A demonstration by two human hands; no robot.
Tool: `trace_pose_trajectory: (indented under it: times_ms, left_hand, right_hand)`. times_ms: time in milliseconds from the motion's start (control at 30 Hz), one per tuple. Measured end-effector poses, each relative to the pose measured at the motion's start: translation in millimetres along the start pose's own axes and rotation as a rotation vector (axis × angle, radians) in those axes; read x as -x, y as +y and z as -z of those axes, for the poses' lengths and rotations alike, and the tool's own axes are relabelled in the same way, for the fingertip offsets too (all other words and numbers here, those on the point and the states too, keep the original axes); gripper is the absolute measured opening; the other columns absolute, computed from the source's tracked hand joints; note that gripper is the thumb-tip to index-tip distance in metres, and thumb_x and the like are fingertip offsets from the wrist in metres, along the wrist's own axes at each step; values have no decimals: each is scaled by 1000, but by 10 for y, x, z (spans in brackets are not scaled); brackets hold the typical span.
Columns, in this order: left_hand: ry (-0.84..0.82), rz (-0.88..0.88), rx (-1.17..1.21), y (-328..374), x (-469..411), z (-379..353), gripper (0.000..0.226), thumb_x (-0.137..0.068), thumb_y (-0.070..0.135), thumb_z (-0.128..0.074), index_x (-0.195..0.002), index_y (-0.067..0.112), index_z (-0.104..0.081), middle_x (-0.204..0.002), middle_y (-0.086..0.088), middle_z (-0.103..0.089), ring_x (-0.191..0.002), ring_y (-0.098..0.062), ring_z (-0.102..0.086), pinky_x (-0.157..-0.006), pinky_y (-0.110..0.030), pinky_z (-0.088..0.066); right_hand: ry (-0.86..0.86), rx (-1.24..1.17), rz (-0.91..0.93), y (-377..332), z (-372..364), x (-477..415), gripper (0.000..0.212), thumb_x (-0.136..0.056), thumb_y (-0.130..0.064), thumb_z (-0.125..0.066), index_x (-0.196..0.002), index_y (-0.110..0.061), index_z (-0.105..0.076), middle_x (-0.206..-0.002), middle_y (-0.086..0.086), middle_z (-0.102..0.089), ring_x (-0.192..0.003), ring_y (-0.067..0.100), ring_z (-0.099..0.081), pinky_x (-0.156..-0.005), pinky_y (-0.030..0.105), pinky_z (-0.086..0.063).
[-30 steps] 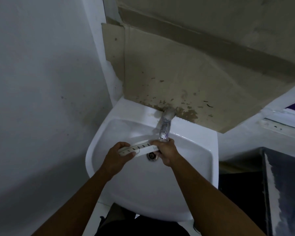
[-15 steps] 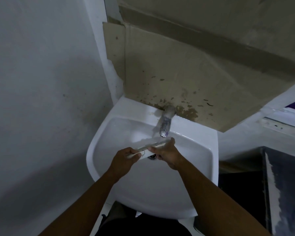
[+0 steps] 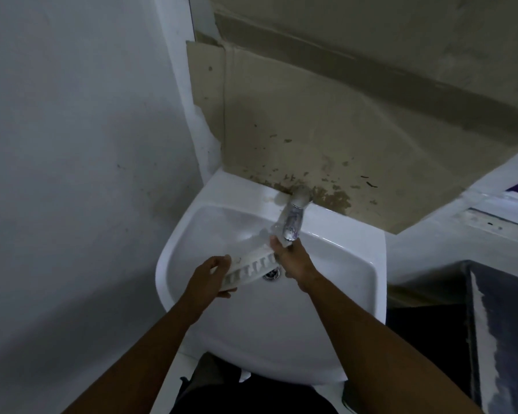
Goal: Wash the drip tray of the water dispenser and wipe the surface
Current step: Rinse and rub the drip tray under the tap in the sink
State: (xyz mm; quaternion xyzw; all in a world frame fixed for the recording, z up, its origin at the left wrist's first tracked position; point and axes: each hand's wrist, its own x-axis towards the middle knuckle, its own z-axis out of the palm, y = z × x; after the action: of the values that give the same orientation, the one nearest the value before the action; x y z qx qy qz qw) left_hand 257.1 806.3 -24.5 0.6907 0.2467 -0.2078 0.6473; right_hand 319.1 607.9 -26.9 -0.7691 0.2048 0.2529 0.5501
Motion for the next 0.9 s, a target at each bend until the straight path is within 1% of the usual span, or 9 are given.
trace_pose_trajectory:
  times_ms: [67,167,333,400,467,567,633,767,900]
  left_hand:
    - [18,82,50,61,15,11,41,-96,48,-43,-107,12,-61,-96,-14,-70,-68,-30,-71,-52,-30,-54]
    - [93,198,207,119,16,54,52,-94,58,-34,-94,13,-60,-76,-13,-67,-51,-24,-61,-45,-26,-46]
    - [130,225,363,178,5,118,59,-92,64,-33,-88,13,-61,-75,-10,-62,-62,-22,-56,-54,-27,-43]
    - [126,216,368,205,-35,123,48,-94,58,-37,-91,16,-60,-86,-9,-63,-73,-23,-60,-60,-31,-47]
    - [120,193,364,199,-75,106,35,-96,47,-44,-94,15,-58,-91,-10,-62,-74,-24,-62,-56,-34,-52]
    - [163,149,444,144,-131,43,30,-99,33,-44,-93,6,-57,-83,-14,-58,-68,-23,-58,-53,-31,-58]
    - [176,154,499,91,-159,-2,30,-100,28,-43,-98,1,-57,-78,-14,-58,-67,-22,-57,-51,-29,-58]
    - [139,150,530,11,-191,-148,27,-100,17,-46,-116,-1,-58,-86,-15,-62,-70,-25,-60,-51,-29,-58]
    - [85,69,509,101,-224,-386,19,-94,3,-52,-107,6,-66,-96,-17,-67,-80,-22,-65,-65,-28,-60]
  right_hand:
    - [29,125,-8,-21,7,-27,52,-90,-66,-43,-121,-25,-53,-108,3,-66,-97,23,-62,-80,36,-49]
    - [61,301,16,-27,35,-46,64,-89,-71,-33,-109,-17,-62,-106,11,-69,-99,30,-63,-87,37,-49]
    - [-21,411,-27,-14,72,-18,54,-99,-51,-26,-98,-7,-59,-90,20,-70,-81,36,-71,-66,40,-59]
    - [3,316,-67,61,85,-84,53,-98,-47,-32,-100,-2,-59,-93,23,-70,-81,39,-72,-64,42,-59]
    - [67,285,-39,114,111,-131,42,-96,-38,-36,-97,-3,-60,-86,20,-70,-67,35,-70,-58,39,-58]
    - [176,241,80,68,172,-15,29,-100,-28,-40,-80,-14,-55,-64,10,-63,-46,21,-61,-46,27,-49]
    - [185,210,98,44,243,73,30,-99,-31,-44,-82,-11,-60,-53,3,-62,-34,11,-58,-38,17,-43]
    - [118,194,82,86,371,167,46,-100,-46,-38,-98,-8,-65,-81,16,-71,-42,21,-67,-33,20,-39]
    - [166,169,28,203,607,248,54,-100,-49,-35,-98,-4,-63,-74,17,-70,-48,26,-70,-36,22,-42]
